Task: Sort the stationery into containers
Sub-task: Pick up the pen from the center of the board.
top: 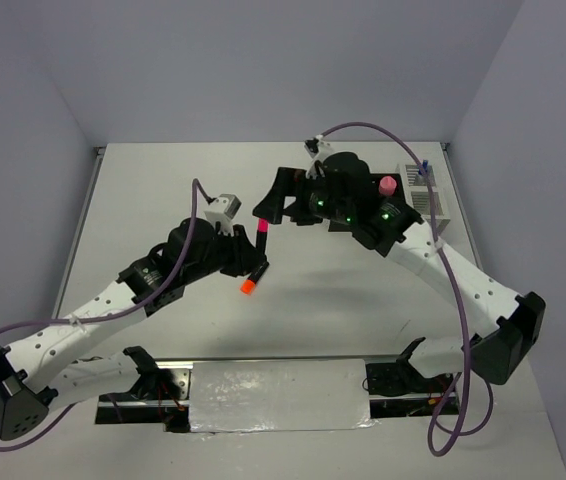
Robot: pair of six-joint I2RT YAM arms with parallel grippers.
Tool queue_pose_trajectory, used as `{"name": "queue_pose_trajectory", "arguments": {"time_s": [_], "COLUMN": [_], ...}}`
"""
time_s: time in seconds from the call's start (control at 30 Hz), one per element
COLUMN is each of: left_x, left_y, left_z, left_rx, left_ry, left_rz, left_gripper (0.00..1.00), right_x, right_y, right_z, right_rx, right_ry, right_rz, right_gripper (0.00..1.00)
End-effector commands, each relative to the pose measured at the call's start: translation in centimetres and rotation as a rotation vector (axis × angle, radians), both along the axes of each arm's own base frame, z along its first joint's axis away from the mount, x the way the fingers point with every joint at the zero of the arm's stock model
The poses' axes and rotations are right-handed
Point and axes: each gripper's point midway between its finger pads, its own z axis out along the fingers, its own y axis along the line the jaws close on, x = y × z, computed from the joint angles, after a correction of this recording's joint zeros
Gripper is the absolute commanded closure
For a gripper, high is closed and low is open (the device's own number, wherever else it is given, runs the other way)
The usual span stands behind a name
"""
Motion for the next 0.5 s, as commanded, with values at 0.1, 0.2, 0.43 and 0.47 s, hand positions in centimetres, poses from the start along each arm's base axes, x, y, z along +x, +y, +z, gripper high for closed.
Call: {"name": "queue_pose_trajectory", "arguments": {"time_s": [0.1, 0.2, 0.43, 0.47], "left_x": [-1.1, -1.3, -1.2, -1.3], "left_y": [-2.1, -1.8, -1.4, -1.5], "left_z": [4.5, 5.0, 5.6, 5.7], "left_rx": [-0.056, -0.065, -0.070, -0.077], "left_ry": [-0.133, -0.144, -0.163, -0.168], "left_rz": [-0.164, -0.157, -0.140, -0.149], "left_gripper": [1.00, 1.00, 1.00, 0.99], "right_x": [0.9, 0.7, -0.7, -0.8], "right_y": [1.9, 2.2, 2.6, 2.6], "right_z": [-0.3, -1.6, -3.1, -3.8], "right_rx": [-0.042, -0.097, -0.113, -0.116], "right_ry": [-0.010, 0.014, 0.037, 0.050], "right_rz": [-0.075, -0.084, -0.059, -0.058], "right_gripper": [0.03, 0.07, 0.33, 0.37]}}
